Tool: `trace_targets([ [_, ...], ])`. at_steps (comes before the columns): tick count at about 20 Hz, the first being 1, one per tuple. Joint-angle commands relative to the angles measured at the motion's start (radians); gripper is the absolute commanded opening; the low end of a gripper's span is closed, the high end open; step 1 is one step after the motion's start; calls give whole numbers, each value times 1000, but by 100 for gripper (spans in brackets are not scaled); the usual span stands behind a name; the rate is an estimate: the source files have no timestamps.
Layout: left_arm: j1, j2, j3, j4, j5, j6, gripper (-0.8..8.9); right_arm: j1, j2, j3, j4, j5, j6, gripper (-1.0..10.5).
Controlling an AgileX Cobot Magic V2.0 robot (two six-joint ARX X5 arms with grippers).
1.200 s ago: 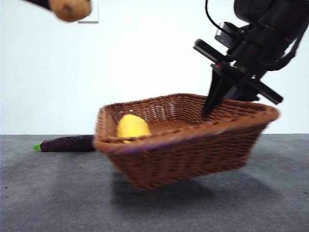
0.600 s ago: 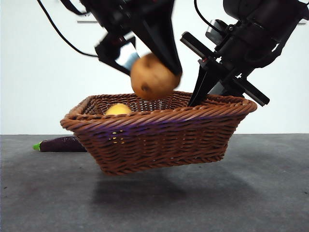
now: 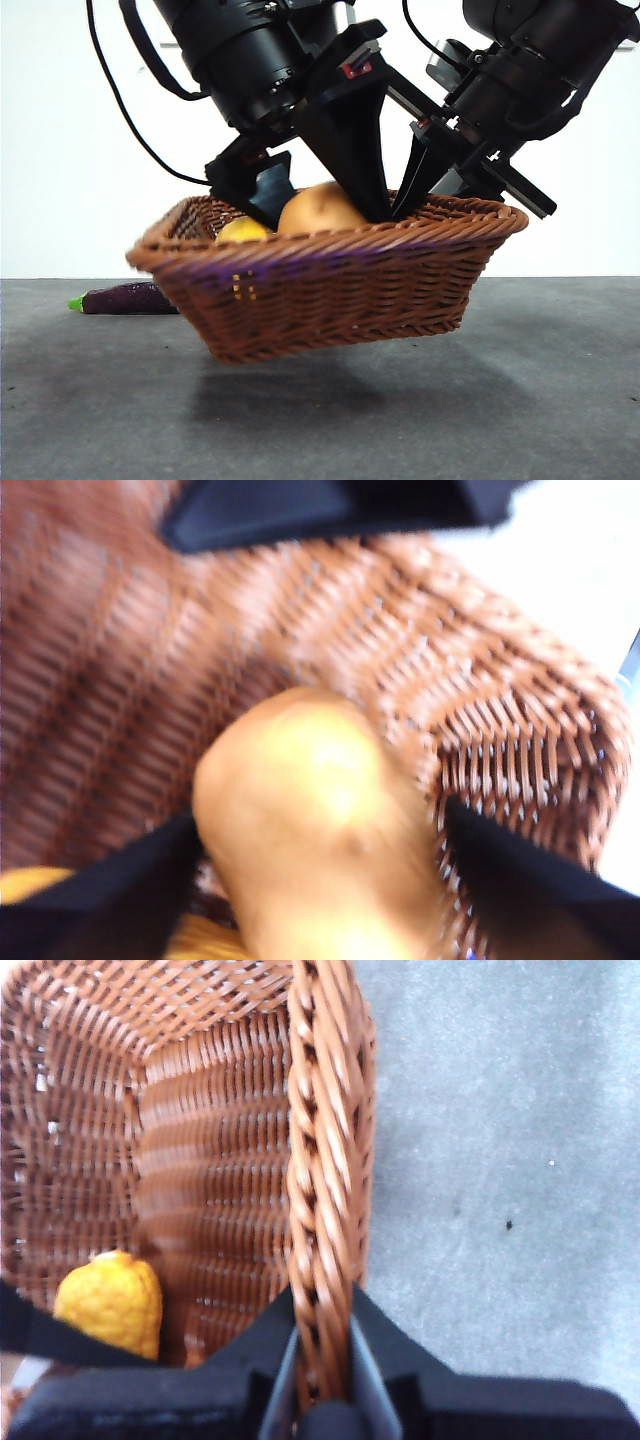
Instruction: Help me put the vegetables on the table into the basket
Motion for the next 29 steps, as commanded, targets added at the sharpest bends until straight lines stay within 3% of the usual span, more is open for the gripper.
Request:
trace_targets([
  [1, -3, 1, -4, -19, 3, -6, 496, 0, 5, 4, 20, -12, 6, -11],
  [5, 5, -87, -2, -18, 2, -4, 496, 0, 5, 4, 19, -12, 3, -12],
  [8, 50, -213, -2, -22, -5, 67, 496, -1, 5, 4, 19, -12, 3, -11],
  [11, 162, -352, -1, -18, -56, 163, 495, -3, 4, 8, 19, -39, 2, -11],
  [15, 400, -436, -1, -3, -87, 357, 495, -47, -57, 22, 10, -92, -3, -11],
  [18, 552, -396, -1, 51, -29, 494, 494, -102, -138, 78, -129, -95, -92, -11],
  [21, 639, -291, -1, 135, -5, 596, 494, -157, -214, 159, -271, -95, -177, -11],
  [24, 680, -146, 19, 212, 64, 624, 494, -193, -263, 221, -339, -95, -212, -11],
  [29, 686, 115, 229, 160, 76, 654, 494, -212, -297, 269, -420, -95, -281, -11],
])
